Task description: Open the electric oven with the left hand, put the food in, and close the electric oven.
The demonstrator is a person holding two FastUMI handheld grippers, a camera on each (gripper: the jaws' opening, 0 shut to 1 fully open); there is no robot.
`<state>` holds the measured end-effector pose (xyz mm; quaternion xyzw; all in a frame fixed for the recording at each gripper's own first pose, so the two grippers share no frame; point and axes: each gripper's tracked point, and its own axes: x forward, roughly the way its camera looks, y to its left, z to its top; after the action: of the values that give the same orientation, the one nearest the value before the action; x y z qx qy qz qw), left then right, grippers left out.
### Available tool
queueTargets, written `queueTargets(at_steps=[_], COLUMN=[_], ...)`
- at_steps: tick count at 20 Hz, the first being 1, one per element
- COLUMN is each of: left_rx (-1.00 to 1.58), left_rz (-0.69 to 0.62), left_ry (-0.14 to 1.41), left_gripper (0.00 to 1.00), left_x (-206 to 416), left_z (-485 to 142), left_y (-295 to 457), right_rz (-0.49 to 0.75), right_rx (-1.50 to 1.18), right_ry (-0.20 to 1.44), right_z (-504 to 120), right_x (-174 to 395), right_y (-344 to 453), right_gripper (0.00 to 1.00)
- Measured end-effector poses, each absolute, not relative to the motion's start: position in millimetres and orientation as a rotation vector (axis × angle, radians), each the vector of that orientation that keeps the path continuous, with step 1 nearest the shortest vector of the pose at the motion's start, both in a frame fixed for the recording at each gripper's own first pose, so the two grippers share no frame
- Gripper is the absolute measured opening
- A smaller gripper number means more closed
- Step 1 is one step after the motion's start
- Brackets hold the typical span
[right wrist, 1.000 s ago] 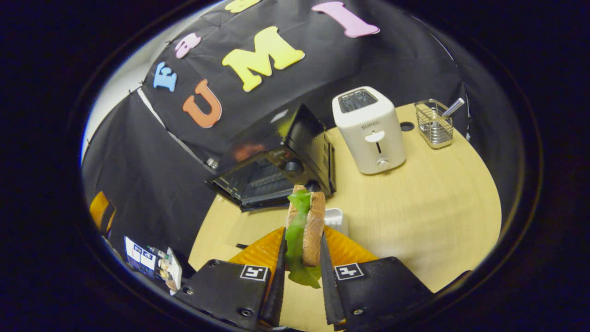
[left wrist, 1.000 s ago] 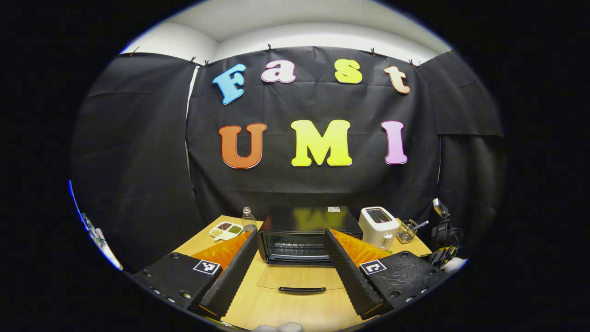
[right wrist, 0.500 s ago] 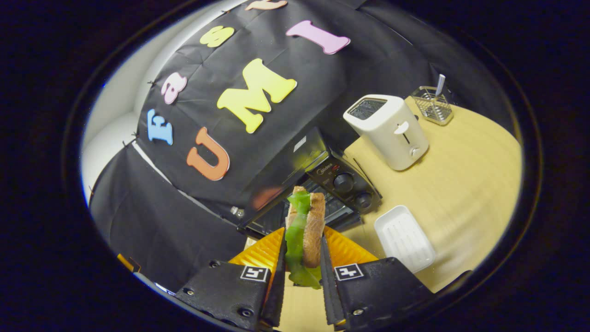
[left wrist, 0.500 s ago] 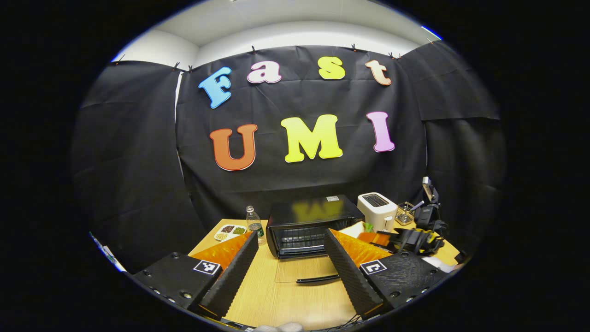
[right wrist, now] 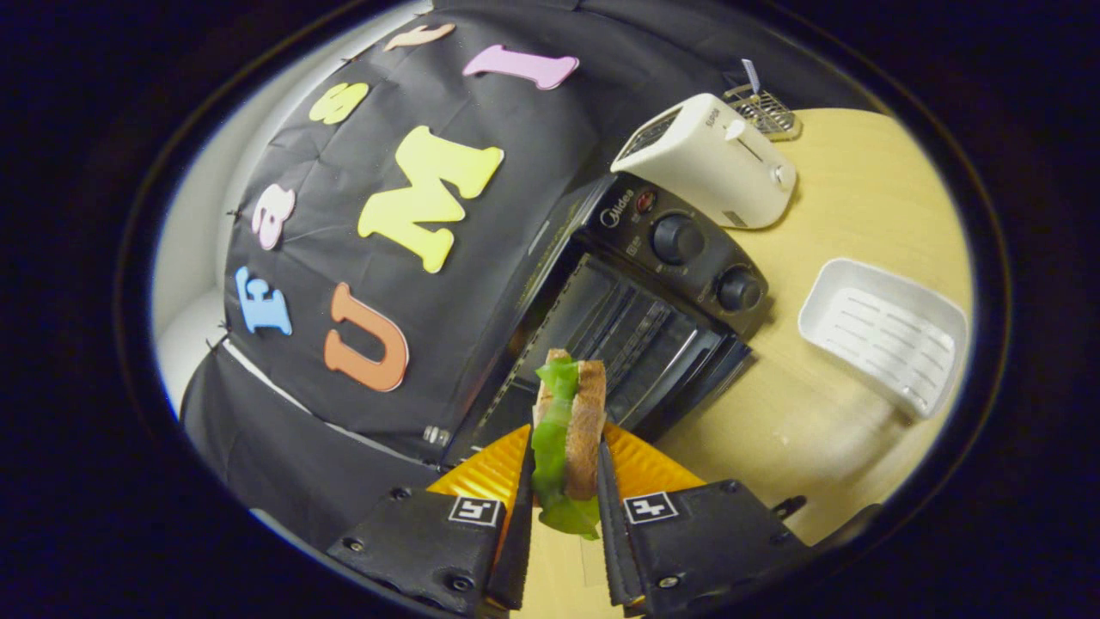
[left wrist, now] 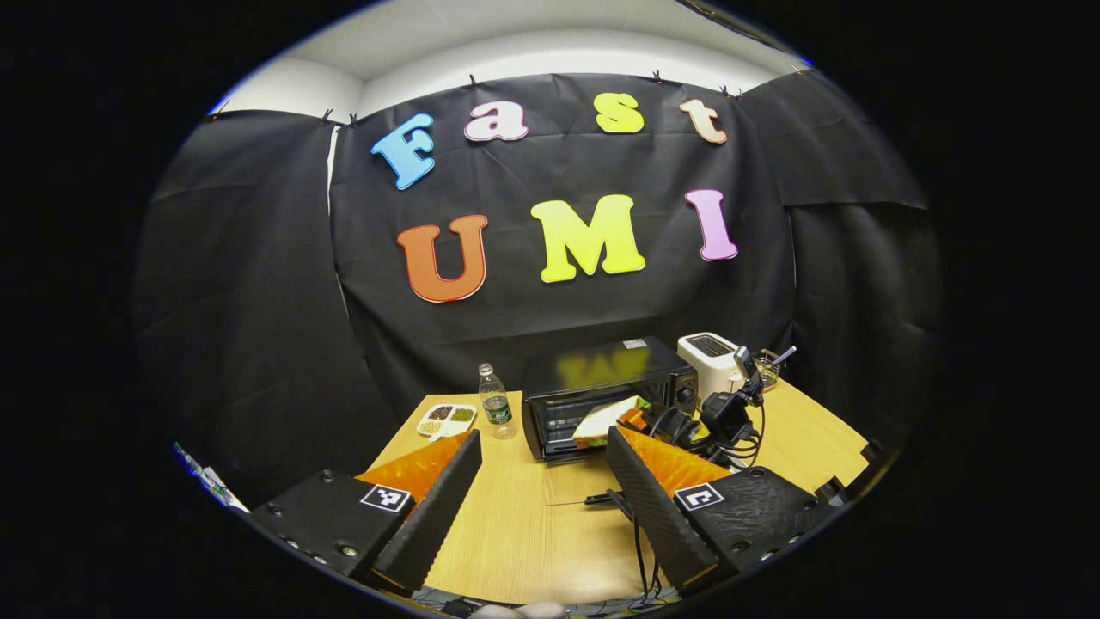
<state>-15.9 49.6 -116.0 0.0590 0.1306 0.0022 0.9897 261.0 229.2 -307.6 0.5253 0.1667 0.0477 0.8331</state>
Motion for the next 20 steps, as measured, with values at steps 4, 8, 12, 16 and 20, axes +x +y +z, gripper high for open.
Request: queueTargets(at_steps=[4, 8, 12, 16, 20], left_rx=[0.140, 0.135, 0.136, 0.117, 0.087], left_rz=[0.013, 0.031, 0.047, 0.055, 0.059], left_ry=[0.288, 0.316, 0.322, 0.327, 0.319], left_gripper=[0.95, 0.96, 0.96, 0.95, 0.96], left_x=[-19, -20, -22, -24, -22], left_z=[-125, -133, -132, -137, -136], left_y=[61, 70, 75, 76, 73], right_rz=[0.025, -0.025, -0.042, -0.082, -0.042], right_rx=[1.181, 1.176, 1.042, 0.772, 0.546], right_ry=[0.356, 0.345, 0.391, 0.438, 0.434], right_z=[-325, -333, -345, -346, -330], right_x=[300, 328, 340, 334, 320], right_y=[237, 246, 246, 225, 211], right_gripper=[0.39, 0.38, 0.43, 0.66, 0.99])
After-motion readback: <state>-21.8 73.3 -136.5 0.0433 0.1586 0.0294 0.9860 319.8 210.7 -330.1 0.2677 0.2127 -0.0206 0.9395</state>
